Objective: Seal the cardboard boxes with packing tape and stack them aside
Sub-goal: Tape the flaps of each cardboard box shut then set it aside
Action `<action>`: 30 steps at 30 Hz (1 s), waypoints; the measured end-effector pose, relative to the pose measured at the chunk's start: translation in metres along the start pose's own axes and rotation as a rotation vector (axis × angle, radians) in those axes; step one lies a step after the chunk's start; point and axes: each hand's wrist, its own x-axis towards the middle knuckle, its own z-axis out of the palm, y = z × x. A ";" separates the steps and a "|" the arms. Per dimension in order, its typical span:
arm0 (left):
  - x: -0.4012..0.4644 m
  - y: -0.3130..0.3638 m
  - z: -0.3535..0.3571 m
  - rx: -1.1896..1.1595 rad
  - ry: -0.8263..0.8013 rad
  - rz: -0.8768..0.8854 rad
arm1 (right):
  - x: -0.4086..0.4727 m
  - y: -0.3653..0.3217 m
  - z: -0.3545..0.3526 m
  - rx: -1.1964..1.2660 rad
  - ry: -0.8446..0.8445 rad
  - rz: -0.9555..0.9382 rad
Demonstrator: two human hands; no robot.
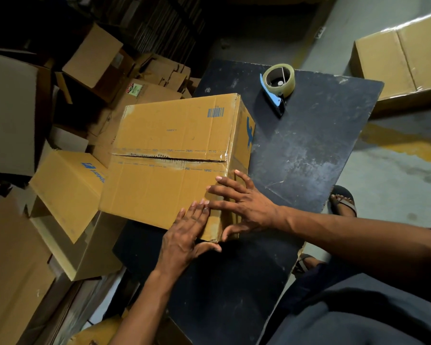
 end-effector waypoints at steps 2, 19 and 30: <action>0.001 -0.004 0.000 0.030 0.007 0.026 | 0.002 0.000 0.003 -0.026 0.019 -0.003; 0.000 0.041 0.042 0.161 0.291 -0.115 | 0.002 0.005 0.002 -0.100 0.104 -0.064; 0.016 0.067 0.053 0.008 0.458 -0.406 | 0.008 0.013 -0.009 -0.061 0.089 -0.105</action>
